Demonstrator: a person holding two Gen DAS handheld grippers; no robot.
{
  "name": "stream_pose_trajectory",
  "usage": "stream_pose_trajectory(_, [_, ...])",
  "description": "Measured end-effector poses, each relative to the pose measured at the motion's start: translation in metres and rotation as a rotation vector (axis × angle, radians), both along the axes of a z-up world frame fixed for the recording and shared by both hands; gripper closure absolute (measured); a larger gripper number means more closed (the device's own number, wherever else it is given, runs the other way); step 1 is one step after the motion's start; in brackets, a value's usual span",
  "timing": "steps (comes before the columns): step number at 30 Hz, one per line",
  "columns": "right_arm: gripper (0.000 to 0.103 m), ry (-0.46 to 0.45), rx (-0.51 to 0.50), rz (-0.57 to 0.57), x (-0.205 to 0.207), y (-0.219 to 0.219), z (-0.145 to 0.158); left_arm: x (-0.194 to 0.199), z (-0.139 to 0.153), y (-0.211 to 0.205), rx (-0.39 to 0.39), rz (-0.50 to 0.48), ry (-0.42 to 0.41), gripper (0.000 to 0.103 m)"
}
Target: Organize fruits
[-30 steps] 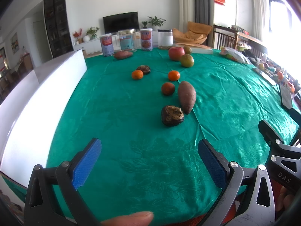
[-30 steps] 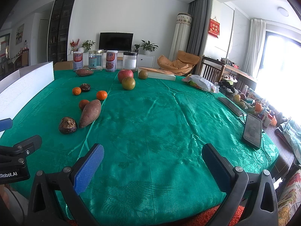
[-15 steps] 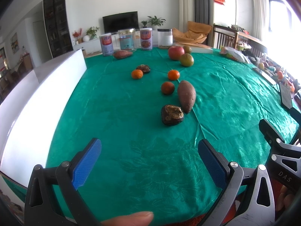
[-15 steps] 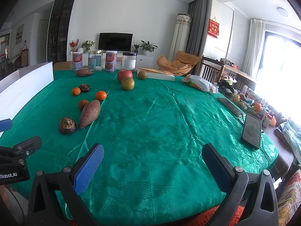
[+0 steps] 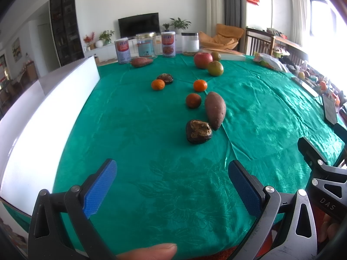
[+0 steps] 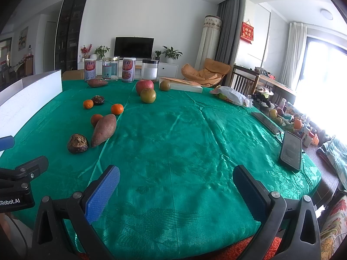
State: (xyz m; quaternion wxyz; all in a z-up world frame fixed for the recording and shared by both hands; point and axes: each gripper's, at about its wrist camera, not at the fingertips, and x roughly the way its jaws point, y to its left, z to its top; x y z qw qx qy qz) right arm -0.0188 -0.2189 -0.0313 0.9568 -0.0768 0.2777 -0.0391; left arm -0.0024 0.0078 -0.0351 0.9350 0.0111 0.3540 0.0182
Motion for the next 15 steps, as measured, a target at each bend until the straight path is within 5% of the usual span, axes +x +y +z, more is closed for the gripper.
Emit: stream_pose_trajectory(15, [0.0, -0.001, 0.008, -0.002, 0.0, -0.001, 0.0, 0.002, -0.013, 0.002, -0.01, 0.009, 0.048, 0.0])
